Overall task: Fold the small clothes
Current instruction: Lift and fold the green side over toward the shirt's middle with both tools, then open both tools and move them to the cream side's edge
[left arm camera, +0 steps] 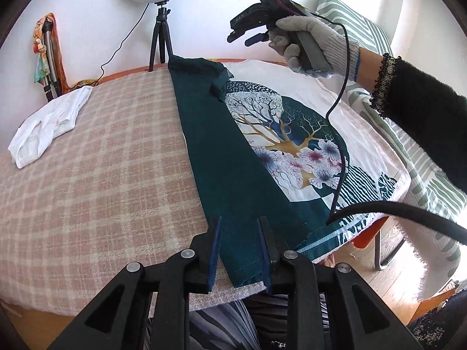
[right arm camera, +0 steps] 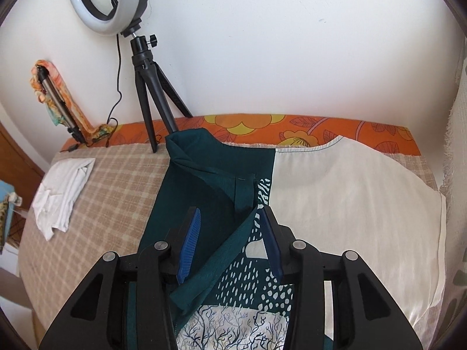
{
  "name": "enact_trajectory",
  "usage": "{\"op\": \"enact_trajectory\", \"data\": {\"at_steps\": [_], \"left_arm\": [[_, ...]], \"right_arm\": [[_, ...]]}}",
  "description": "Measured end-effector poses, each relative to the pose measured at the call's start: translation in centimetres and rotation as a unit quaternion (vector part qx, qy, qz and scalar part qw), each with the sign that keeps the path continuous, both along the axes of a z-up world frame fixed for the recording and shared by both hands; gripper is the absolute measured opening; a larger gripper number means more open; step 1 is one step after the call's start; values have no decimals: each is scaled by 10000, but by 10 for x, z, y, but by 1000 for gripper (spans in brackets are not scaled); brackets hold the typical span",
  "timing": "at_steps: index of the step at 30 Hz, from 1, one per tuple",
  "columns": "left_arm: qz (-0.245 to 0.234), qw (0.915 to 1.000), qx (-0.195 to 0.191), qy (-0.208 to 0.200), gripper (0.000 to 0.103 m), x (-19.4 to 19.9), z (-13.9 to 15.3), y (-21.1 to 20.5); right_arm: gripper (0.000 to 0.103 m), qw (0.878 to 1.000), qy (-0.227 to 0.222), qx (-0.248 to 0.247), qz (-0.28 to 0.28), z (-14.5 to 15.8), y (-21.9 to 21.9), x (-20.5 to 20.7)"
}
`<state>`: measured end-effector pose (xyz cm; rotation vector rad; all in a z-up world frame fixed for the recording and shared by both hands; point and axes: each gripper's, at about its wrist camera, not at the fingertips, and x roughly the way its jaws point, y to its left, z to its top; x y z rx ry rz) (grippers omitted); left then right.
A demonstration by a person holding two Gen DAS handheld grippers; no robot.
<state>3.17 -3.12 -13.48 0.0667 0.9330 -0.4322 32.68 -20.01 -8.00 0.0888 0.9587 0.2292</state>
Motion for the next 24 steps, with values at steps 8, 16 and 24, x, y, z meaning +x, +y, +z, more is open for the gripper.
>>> {"op": "enact_trajectory", "data": {"at_steps": [8,16,24], "left_arm": [[-215,9991,98,-344,23,-5,8,-22],[-839,9935,4,-773,31,-16,15,-79],[-1725,9810,-289,-839,35,-21,10,-163]], "right_arm": [[41,9988,-423,202,-130,56,-58,-70],[42,9968,-522,129,-586,75,-134,-143],[43,9936,-327,88,-1077,62,-203,-206]]}}
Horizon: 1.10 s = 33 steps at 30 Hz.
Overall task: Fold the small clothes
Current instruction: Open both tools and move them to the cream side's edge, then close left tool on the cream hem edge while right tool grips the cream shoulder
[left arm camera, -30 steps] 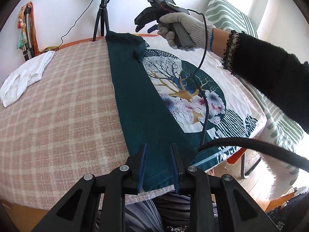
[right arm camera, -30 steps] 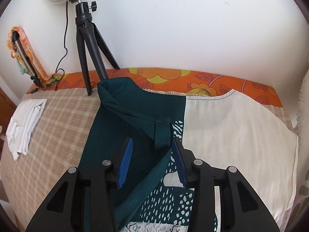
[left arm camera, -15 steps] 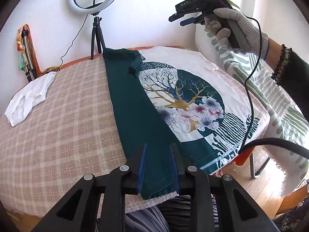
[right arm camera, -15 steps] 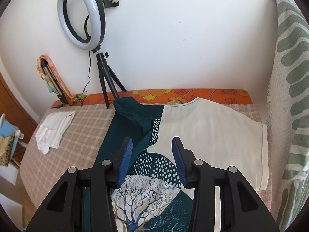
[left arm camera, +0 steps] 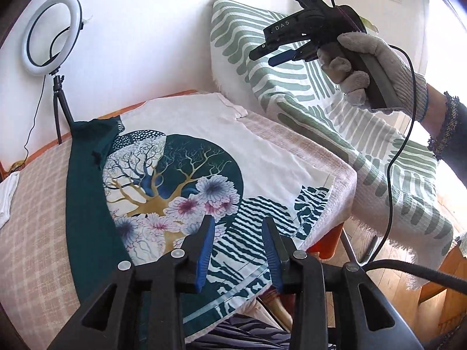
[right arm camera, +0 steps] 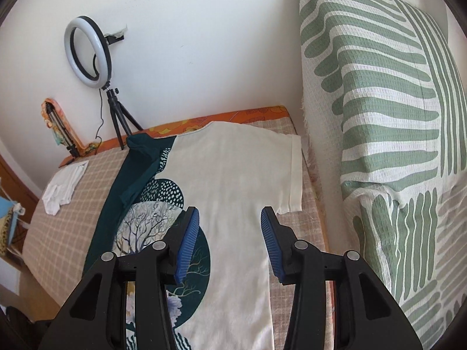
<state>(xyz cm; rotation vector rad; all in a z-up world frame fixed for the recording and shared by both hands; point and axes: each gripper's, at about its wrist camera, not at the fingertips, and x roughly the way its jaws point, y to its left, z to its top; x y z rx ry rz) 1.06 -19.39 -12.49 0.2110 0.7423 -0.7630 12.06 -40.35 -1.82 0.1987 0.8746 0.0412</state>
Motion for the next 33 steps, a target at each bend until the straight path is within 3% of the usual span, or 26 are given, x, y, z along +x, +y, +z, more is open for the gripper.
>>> {"op": "enact_trajectory", "data": {"at_steps": [4,7,13,16,21,24,26,27,30,33], "left_arm": [[-433,9985,-211,256,43,2,-5,-44],[-666,9965,-275,427,50,6,-13,-78],[-898,9927,-166,790,53,18,-32,-135],[-913,9926,-56,794,61,19,-40,-154],[-888,9934,209,700,60,18,-50,-177],[-738,9945,407,619,51,20,-57,-185],[-616,9947,568,600,32,25,-64,-187],[-565,9956,534,520,29,26,-63,-186],[-476,9959,429,639,3,34,-63,-181],[-221,9937,5,1098,0,50,-60,-163]], "right_arm": [[43,9998,60,72,-165,-7,-28,-16],[54,9996,62,122,-260,-13,-43,-21],[54,9992,223,197,-265,-33,-66,-14],[54,9984,324,366,-277,-45,-76,-5],[54,9960,504,695,-266,-65,-90,18],[54,9939,622,875,-247,-79,-96,36],[54,9918,713,1032,-246,-89,-99,47],[54,9901,765,1147,-247,-94,-101,53],[54,9847,923,1437,-339,-110,-104,67],[54,9814,1021,1587,-361,-124,-103,76]]}}
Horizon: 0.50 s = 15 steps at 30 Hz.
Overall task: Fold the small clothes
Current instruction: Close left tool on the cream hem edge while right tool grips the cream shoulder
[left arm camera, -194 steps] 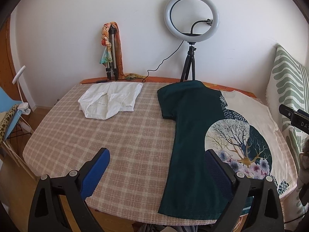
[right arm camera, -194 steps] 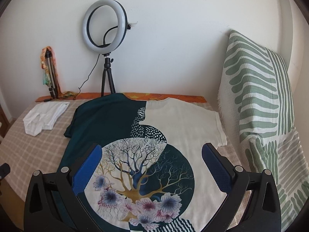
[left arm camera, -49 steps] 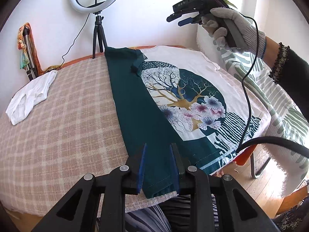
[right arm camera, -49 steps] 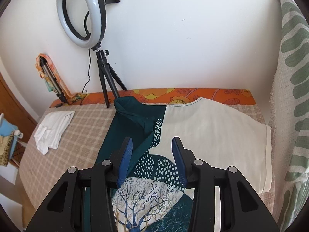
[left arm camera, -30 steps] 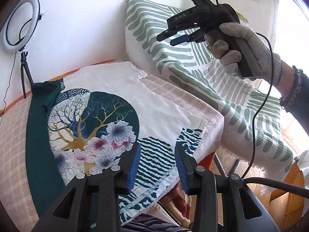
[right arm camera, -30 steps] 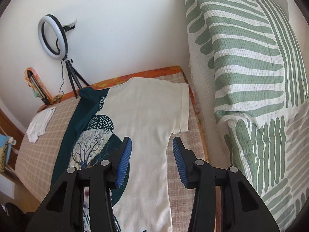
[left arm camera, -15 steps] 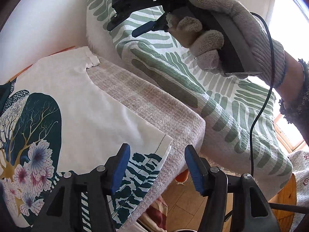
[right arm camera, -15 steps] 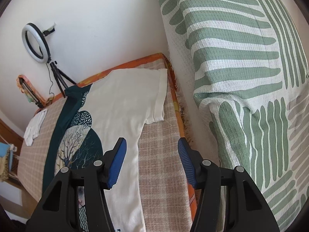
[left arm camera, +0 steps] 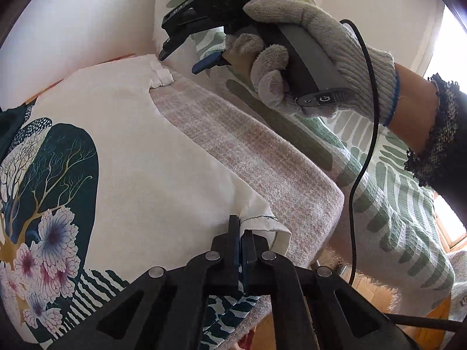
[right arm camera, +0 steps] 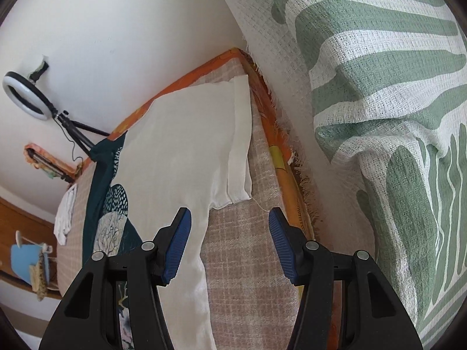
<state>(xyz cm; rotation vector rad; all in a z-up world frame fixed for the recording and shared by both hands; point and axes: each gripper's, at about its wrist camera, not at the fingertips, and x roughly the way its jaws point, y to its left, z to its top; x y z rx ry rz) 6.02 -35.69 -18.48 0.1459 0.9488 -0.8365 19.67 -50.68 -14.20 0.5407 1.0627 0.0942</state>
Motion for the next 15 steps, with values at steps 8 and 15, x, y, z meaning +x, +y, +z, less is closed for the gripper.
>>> {"op": "enact_trajectory", "data": {"at_steps": [8,15], "left_arm": [[384,9979,-421,301,0,8,9,27],[339,9974,-551,302,0,2,11,19]], "right_arm": [[54,9991,359,218,-92,-28,4,22],[38,9988,391,118,-261,-32,7,44]]}}
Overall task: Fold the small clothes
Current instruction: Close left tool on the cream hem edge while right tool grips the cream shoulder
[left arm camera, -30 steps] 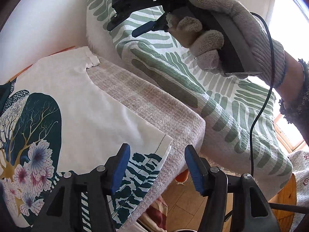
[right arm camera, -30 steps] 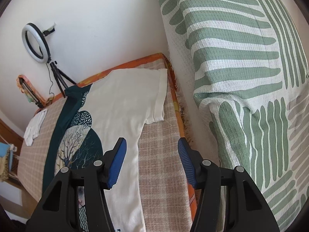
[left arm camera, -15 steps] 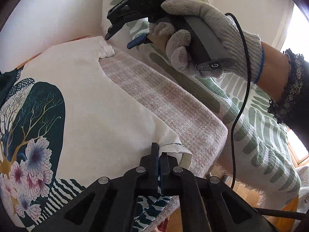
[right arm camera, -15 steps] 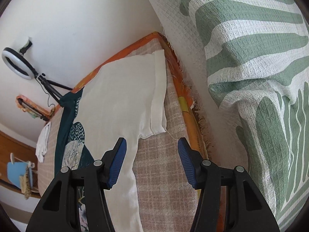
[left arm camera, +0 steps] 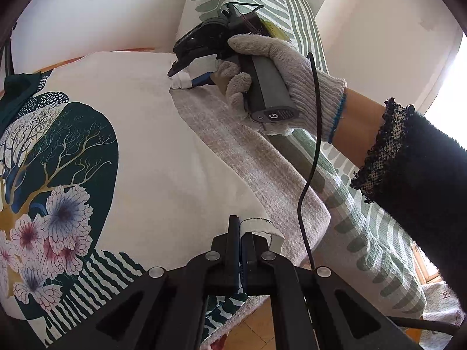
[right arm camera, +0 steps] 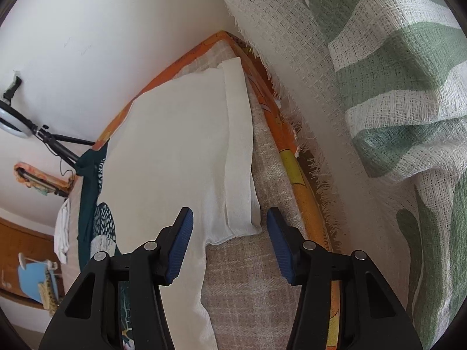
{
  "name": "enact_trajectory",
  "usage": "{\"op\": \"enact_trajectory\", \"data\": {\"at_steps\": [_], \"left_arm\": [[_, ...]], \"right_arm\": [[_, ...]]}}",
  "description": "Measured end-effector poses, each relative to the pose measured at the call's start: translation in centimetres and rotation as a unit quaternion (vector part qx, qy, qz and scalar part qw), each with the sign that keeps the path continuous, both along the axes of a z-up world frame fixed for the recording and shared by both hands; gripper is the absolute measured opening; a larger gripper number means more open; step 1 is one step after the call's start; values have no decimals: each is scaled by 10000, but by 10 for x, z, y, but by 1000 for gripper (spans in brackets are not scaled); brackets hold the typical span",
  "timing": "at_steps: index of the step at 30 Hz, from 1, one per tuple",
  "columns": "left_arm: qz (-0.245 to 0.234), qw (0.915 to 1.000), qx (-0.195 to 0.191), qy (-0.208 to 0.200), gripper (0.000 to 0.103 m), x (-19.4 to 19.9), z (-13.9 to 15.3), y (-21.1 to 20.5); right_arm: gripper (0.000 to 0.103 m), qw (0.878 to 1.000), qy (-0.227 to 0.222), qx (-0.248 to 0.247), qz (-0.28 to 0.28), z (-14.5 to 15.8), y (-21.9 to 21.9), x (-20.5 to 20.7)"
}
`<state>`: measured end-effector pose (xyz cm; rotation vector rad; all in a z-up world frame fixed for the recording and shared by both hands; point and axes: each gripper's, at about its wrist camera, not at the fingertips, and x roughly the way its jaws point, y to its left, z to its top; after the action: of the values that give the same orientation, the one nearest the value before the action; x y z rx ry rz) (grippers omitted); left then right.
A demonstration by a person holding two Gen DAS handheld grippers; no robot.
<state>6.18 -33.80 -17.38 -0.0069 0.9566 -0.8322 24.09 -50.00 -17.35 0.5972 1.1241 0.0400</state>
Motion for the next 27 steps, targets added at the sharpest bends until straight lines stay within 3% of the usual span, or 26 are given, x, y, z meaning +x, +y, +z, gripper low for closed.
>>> {"op": "enact_trajectory", "data": {"at_steps": [2,4,6,18,27], "left_arm": [[-19,10000,-26,-23,0,-2,0,-2],[-10,10000,-72,-21,0,-3,0,-3],[31,9999,-150,-2,0,-2,3,0],[654,9960,-602,-116,0,-15,21,73],[1262,9900,-623,60,0,-22,15,149]], "right_arm": [[17,10000,49,-73,13,-3,3,5],[7,9998,30,-191,25,-3,7,9],[4,9993,-66,-370,-28,3,12,10],[2,9868,-764,-1193,789,75,92,28],[2,9626,-754,-1885,1792,70,204,47]]}}
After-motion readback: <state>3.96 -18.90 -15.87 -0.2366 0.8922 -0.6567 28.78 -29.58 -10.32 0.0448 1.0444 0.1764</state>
